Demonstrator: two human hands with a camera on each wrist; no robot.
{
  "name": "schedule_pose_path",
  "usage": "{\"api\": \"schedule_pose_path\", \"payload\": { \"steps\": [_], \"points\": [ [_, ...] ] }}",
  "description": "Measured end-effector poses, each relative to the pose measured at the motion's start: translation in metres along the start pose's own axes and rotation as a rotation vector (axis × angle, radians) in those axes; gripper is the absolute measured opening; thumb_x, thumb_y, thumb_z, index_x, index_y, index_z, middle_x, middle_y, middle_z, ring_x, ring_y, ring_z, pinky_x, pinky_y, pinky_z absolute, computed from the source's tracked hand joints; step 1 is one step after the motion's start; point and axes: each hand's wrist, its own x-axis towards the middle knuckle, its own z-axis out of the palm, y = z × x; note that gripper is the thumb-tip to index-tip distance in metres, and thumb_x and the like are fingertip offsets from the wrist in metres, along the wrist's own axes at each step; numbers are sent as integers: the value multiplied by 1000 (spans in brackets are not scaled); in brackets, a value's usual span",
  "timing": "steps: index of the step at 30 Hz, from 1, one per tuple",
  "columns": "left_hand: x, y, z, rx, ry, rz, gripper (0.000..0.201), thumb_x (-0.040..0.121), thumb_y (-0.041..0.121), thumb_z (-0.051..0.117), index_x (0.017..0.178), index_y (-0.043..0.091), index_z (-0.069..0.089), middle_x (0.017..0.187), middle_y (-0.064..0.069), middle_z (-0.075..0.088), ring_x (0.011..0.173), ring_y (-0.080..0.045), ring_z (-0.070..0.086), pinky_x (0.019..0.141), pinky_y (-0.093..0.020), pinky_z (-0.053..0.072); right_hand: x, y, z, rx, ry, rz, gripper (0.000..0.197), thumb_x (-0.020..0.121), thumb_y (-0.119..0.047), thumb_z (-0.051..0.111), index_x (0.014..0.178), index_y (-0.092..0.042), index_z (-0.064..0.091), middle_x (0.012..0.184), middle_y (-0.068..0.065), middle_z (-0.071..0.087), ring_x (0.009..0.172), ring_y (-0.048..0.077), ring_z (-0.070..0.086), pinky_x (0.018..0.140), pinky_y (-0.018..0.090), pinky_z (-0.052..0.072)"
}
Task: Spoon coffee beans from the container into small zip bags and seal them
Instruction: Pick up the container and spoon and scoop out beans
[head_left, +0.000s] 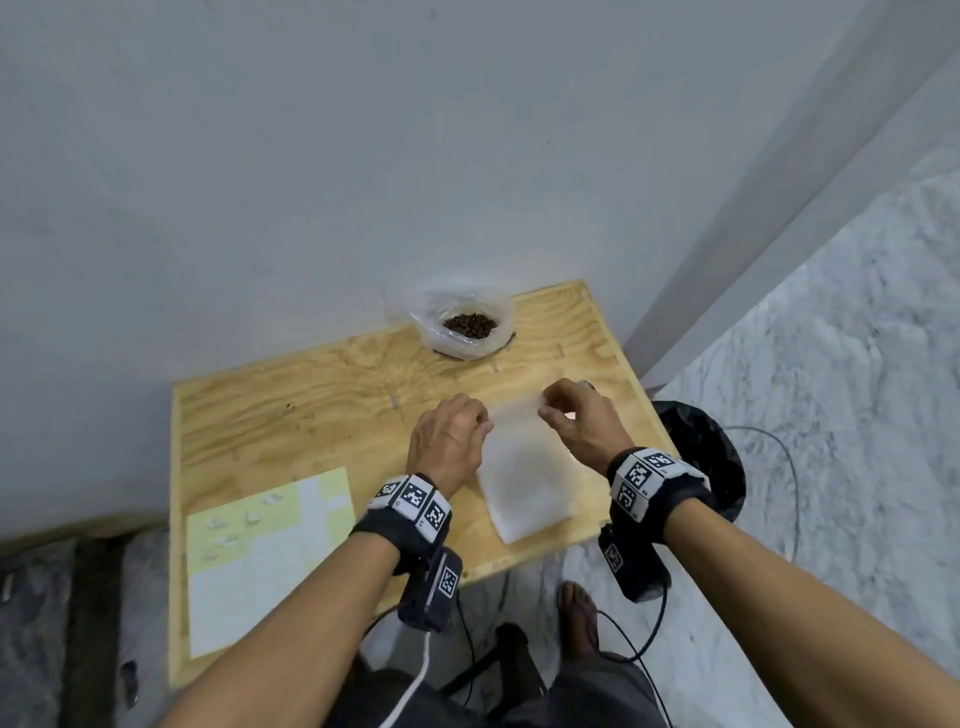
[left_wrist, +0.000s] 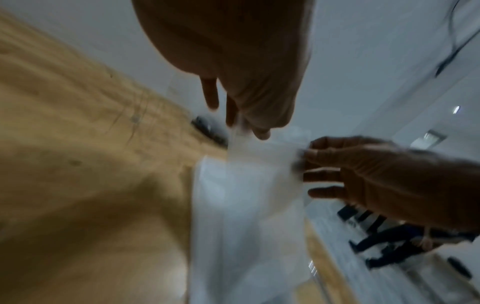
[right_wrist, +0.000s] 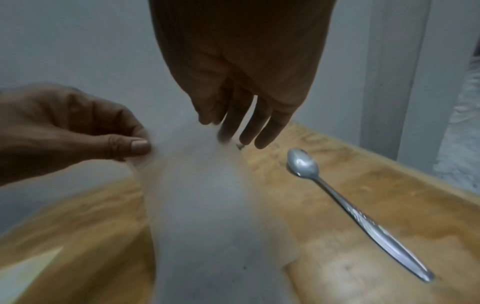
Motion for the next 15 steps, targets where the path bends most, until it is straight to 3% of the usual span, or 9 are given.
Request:
{"api": "schedule_pose_path", "payload": {
  "steps": [3, 5, 8, 11, 13, 15],
  "points": [
    [5, 5, -28, -210, -10, -54, 16, 92, 27, 64, 88, 13, 69, 85, 1, 69, 77, -18, 61, 67, -32, 48, 2, -22, -15, 77, -15, -61, 9, 89, -11, 64, 84, -18, 63, 78, -3, 67, 72, 7, 59, 71, 21, 43],
    [8, 8, -48, -390, 7, -105, 23, 92, 30, 63, 82, 12, 71, 75, -1, 69, 69, -15, 62, 66, -33, 51, 4, -35, -22, 154, -32, -76, 16, 90, -7, 62, 80, -19, 62, 74, -3, 66, 69, 9, 59, 70, 22, 44],
    [14, 15, -75, -579, -10, -204, 18, 96, 23, 58, 83, 15, 68, 72, 1, 68, 68, -20, 64, 66, -38, 56, 8, -53, -29, 191, -39, -112, 23, 92, -6, 61, 77, -24, 59, 71, -3, 64, 69, 11, 58, 64, 19, 42],
    [18, 18, -97, -644, -88, -218, 7, 96, 11, 57, 94, 14, 63, 56, 12, 56, 61, -15, 59, 54, -34, 57, 10, -71, -32, 220, -70, -146, 25, 92, -3, 60, 77, -23, 57, 73, 0, 63, 70, 12, 58, 58, 8, 42],
    [21, 19, -106, -635, -135, -210, 8, 96, 8, 57, 102, 10, 63, 58, 14, 51, 64, -13, 57, 53, -30, 56, 11, -81, -34, 248, -92, -170, 24, 92, -1, 59, 78, -20, 57, 75, 4, 62, 70, 12, 59, 56, 5, 42],
    [24, 19, -112, -601, -195, -220, 13, 95, 9, 59, 107, 10, 65, 71, 9, 60, 69, -13, 60, 54, -29, 57, 15, -89, -36, 250, -124, -189, 17, 93, -1, 58, 82, -15, 57, 78, 8, 63, 69, 8, 59, 57, 5, 42]
  ]
}}
